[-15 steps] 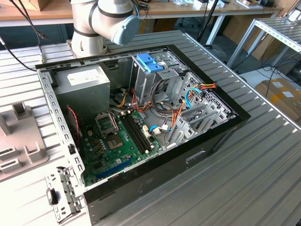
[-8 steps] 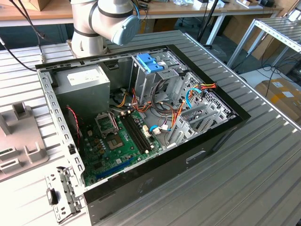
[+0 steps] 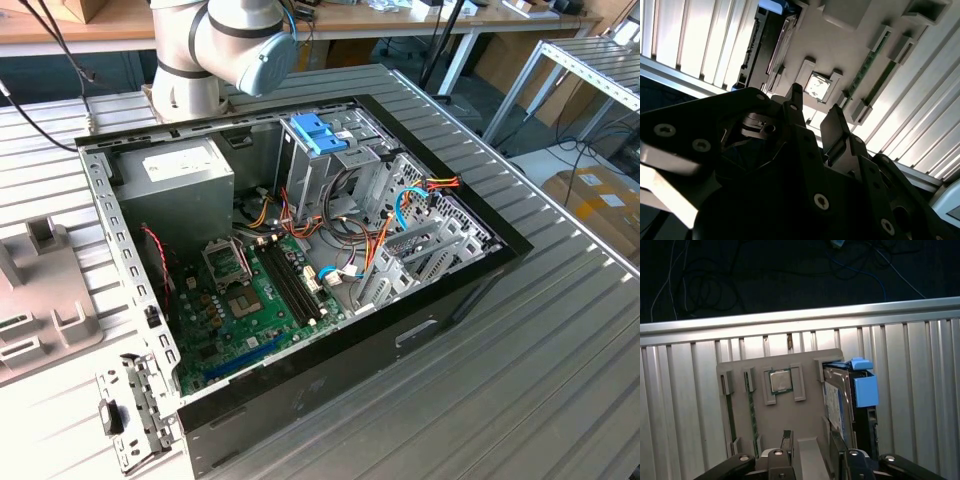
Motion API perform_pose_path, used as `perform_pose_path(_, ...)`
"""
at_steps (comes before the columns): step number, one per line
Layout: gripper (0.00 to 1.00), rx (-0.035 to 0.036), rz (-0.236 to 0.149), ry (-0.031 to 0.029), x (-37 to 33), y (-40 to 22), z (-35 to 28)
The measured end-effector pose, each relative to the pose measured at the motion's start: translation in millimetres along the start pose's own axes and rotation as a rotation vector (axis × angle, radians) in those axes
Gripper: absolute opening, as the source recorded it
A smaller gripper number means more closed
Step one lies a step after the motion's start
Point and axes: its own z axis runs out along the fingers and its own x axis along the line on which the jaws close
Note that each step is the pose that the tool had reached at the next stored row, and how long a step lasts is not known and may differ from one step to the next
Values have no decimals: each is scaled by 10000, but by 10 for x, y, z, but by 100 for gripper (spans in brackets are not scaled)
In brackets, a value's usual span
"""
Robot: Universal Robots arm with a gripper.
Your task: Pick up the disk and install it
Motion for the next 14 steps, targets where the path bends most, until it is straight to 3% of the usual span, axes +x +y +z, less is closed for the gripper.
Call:
perform_pose_path(8,42,0,0,0,-9,20,9)
perform_pose_path(14,42,1,0,0,-66,30,20)
